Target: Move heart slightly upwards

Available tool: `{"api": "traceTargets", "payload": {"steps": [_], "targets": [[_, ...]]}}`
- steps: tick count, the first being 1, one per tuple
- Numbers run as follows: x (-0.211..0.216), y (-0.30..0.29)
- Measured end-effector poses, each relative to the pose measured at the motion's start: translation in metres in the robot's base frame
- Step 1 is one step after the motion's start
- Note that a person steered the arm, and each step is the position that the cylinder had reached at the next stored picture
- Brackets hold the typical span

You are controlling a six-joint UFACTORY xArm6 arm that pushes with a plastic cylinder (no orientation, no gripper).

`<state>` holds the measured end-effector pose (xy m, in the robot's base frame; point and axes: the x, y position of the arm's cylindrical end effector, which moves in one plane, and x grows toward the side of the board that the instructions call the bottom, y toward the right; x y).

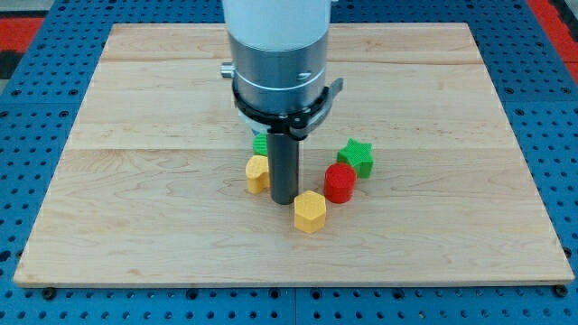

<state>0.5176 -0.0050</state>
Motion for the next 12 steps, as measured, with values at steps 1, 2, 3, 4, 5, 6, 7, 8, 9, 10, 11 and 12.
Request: {"api": "traceTargets", "payload": {"steps": [1, 2, 3, 4, 5, 6, 7, 8, 9, 10, 11, 12], "targets": [[0.0, 0.0], [-0.004, -0.002], [-0.02, 0.0], [-0.024, -0.006], [-0.024, -0.025], [-0.023, -0.029], [0.007, -0.031], [0.012, -0.057], [0.0, -0.073], [-0.005, -0.078], [-0.006, -0.078], [-0.007, -0.078]]}}
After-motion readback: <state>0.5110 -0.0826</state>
